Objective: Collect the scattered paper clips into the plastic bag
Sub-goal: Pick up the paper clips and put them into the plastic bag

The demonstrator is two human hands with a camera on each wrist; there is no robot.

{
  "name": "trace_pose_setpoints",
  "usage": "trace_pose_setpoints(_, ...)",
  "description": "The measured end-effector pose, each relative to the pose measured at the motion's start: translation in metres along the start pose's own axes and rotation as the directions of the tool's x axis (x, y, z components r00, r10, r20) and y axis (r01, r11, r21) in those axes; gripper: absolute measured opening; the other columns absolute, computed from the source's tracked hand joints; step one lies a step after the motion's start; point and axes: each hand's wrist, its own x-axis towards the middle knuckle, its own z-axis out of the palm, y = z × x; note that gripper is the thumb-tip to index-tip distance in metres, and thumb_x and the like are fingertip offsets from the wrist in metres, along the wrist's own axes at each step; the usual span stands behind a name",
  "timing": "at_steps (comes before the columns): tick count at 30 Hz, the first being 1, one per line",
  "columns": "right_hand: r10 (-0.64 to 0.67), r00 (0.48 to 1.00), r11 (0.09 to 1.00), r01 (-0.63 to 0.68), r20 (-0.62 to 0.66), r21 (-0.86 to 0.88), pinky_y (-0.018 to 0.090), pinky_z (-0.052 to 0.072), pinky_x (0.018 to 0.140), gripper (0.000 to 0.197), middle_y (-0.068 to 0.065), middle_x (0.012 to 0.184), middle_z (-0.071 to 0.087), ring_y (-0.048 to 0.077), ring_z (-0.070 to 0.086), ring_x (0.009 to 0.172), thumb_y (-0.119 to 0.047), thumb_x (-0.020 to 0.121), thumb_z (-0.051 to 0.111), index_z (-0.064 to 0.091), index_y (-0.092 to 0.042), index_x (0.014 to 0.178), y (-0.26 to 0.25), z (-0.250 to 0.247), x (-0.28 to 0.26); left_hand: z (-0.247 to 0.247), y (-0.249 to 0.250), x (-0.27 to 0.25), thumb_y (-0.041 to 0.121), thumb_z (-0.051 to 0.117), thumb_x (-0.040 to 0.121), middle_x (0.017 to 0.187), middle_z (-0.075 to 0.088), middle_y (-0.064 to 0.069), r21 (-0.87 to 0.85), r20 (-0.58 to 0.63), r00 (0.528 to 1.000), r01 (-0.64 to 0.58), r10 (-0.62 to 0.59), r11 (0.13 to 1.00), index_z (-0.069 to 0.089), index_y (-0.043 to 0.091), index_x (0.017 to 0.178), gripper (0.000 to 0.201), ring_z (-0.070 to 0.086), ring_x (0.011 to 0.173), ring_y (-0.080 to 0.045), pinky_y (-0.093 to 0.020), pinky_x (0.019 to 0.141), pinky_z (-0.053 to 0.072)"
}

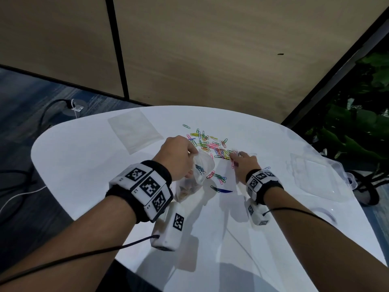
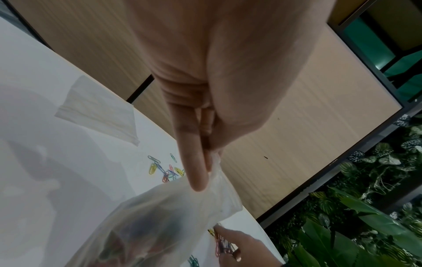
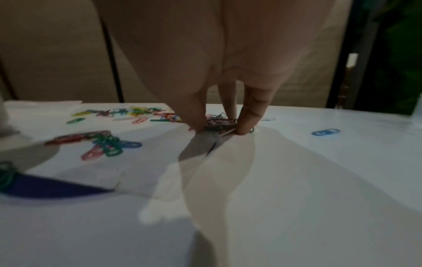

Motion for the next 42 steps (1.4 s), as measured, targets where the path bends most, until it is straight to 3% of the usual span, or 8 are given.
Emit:
trace_pose_setpoints(6, -0.022, 0.99, 0.999, 0.017, -0.14, -0.036, 0.029, 0.053, 0.084, 0.022, 0.012, 0.104, 0.069, 0.026, 0.066, 0.097, -0.004, 0.09, 0.055, 0.073, -0.008, 0.102, -0.006, -0.002, -0.005, 0.004, 0.003, -0.001, 0.001, 0.05, 0.1, 0.088, 0.067, -0.014, 0.024, 0.004, 1.0, -0.021, 0.021, 1.0, 0.07, 0.003, 0.118, 0.027, 0.074, 0.066, -0.031, -0.042, 0.073, 0.065)
trace_pose_setpoints(11, 0.219, 0.97, 0.895, -0.155, -0.108, 0.418, 0.029, 0.054, 0.092, 0.014, 0.006, 0.098, 0.076, 0.023, 0.07, 0.095, -0.017, 0.084, 0.072, 0.08, -0.012, 0.095, 0.015, -0.017, -0.004, 0.002, 0.003, 0.0, 0.002, 0.052, 0.1, 0.083, 0.069, -0.014, 0.018, 0.002, 1.0, -0.009, 0.009, 1.0, 0.07, 0.003, 0.12, 0.027, 0.074, 0.064, -0.029, -0.041, 0.072, 0.065)
trace_pose_setpoints(16, 0.15, 0.957, -0.009, -0.249, 0.248, 0.968, 0.024, 0.061, 0.072, 0.016, 0.017, 0.096, 0.072, 0.021, 0.071, 0.077, 0.004, 0.084, 0.07, 0.07, 0.008, 0.099, 0.004, -0.059, -0.026, 0.001, 0.004, 0.001, 0.001, 0.053, 0.1, 0.091, 0.073, -0.017, 0.025, -0.003, 1.0, 0.009, -0.009, 1.0, 0.068, 0.005, 0.122, 0.027, 0.075, 0.065, -0.026, -0.04, 0.073, 0.065)
trace_pose_setpoints(18, -0.052, 0.964, -0.127, -0.265, 0.26, 0.956, 0.019, 0.059, 0.069, 0.023, 0.013, 0.095, 0.071, 0.018, 0.072, 0.082, 0.003, 0.089, 0.064, 0.064, 0.011, 0.11, -0.018, -0.081, -0.045, 0.002, 0.003, 0.002, 0.0, 0.052, 0.1, 0.092, 0.073, -0.017, 0.029, -0.008, 1.0, 0.011, -0.011, 1.0, 0.069, 0.005, 0.122, 0.029, 0.076, 0.064, -0.026, -0.04, 0.074, 0.065)
trace_pose_setpoints(22, -0.3, 0.913, -0.059, -0.307, 0.277, 0.95, 0.018, 0.057, 0.078, 0.016, 0.009, 0.092, 0.073, 0.014, 0.072, 0.087, 0.002, 0.091, 0.06, 0.066, 0.008, 0.106, -0.06, -0.09, -0.074, 0.003, 0.002, 0.003, 0.001, 0.052, 0.098, 0.079, 0.073, -0.013, 0.024, -0.032, 0.999, 0.016, -0.015, 1.0, 0.072, 0.006, 0.115, 0.026, 0.077, 0.068, -0.03, -0.041, 0.078, 0.064)
trace_pose_setpoints(30, -0.116, 0.992, 0.564, 0.019, 0.056, 0.826, 0.045, 0.06, 0.082, 0.009, 0.009, 0.076, 0.075, 0.032, 0.073, 0.079, -0.014, 0.074, 0.074, 0.079, -0.021, 0.071, -0.105, -0.067, -0.082, 0.004, 0.001, -0.003, 0.002, 0.056, 0.094, 0.089, 0.075, -0.016, 0.041, -0.05, 0.998, -0.029, 0.031, 0.999, 0.079, 0.007, 0.099, 0.024, 0.074, 0.081, -0.036, -0.044, 0.08, 0.063)
trace_pose_setpoints(34, -0.139, 0.99, 0.824, 0.129, -0.024, 0.551, 0.015, 0.041, 0.049, 0.018, -0.003, 0.054, 0.058, 0.01, 0.052, 0.051, -0.01, 0.083, 0.063, 0.073, -0.015, 0.07, -0.112, -0.071, -0.087, 0.006, 0.006, -0.01, 0.003, 0.055, 0.096, 0.102, 0.076, -0.011, 0.124, -0.048, 0.994, -0.088, 0.094, 0.988, 0.081, 0.012, 0.103, 0.028, 0.071, 0.092, -0.028, -0.039, 0.088, 0.06)
trace_pose_setpoints(42, -0.228, 0.971, 0.888, 0.235, -0.066, 0.394, 0.016, 0.04, 0.064, 0.026, 0.005, 0.086, 0.072, 0.014, 0.059, 0.071, -0.005, 0.083, 0.058, 0.079, -0.014, 0.097, -0.11, -0.08, -0.088, 0.006, 0.004, -0.006, 0.001, 0.053, 0.095, 0.097, 0.074, -0.017, 0.105, -0.055, 0.995, -0.077, 0.083, 0.992, 0.08, 0.01, 0.103, 0.029, 0.072, 0.089, -0.034, -0.043, 0.084, 0.061)
